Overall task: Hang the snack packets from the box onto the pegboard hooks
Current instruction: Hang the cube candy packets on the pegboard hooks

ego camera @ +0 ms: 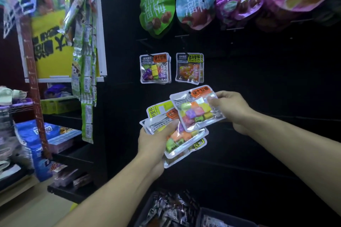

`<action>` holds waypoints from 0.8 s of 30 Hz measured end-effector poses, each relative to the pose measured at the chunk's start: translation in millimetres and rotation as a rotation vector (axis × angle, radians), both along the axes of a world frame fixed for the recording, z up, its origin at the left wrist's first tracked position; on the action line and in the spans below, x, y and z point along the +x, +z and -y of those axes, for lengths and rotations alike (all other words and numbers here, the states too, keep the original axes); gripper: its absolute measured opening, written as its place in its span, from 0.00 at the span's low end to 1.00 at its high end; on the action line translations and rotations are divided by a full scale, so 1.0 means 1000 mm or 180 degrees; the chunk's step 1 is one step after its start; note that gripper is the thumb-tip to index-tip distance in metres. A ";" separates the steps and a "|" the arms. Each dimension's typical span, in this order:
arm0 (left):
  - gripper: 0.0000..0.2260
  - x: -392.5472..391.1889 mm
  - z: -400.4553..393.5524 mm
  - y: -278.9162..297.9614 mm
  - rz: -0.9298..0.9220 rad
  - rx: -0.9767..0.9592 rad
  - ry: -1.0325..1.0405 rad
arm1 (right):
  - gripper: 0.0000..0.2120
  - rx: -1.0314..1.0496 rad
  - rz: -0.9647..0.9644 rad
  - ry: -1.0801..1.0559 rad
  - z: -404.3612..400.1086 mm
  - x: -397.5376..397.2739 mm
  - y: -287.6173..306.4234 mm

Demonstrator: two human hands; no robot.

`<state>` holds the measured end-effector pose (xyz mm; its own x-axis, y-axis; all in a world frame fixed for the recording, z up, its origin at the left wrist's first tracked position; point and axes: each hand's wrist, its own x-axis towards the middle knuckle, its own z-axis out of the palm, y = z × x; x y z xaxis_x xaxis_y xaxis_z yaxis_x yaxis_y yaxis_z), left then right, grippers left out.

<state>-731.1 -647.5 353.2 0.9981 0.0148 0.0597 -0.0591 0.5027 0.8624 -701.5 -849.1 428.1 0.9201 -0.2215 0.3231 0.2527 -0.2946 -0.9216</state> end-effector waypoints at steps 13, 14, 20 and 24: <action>0.20 0.010 -0.068 -0.019 0.0236 0.0195 0.0881 | 0.07 0.0223 0.0939 -0.0240 -0.115 0.087 0.064; 0.20 0.010 -0.077 -0.019 0.0267 0.0210 0.0848 | 0.08 0.0224 0.0969 -0.0260 -0.127 0.098 0.068; 0.28 0.016 -0.113 -0.009 0.0512 0.0395 0.0718 | 0.08 0.0165 0.1105 -0.0575 -0.165 0.141 0.097; 0.30 0.023 -0.121 -0.014 0.0539 0.0387 0.0738 | 0.05 0.0128 0.0999 -0.0905 -0.166 0.155 0.099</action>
<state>-708.2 -526.3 339.3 0.9447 0.2234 0.2401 -0.3080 0.3529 0.8835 -546.8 -683.5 527.5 0.6788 -0.4704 0.5639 0.4368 -0.3586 -0.8250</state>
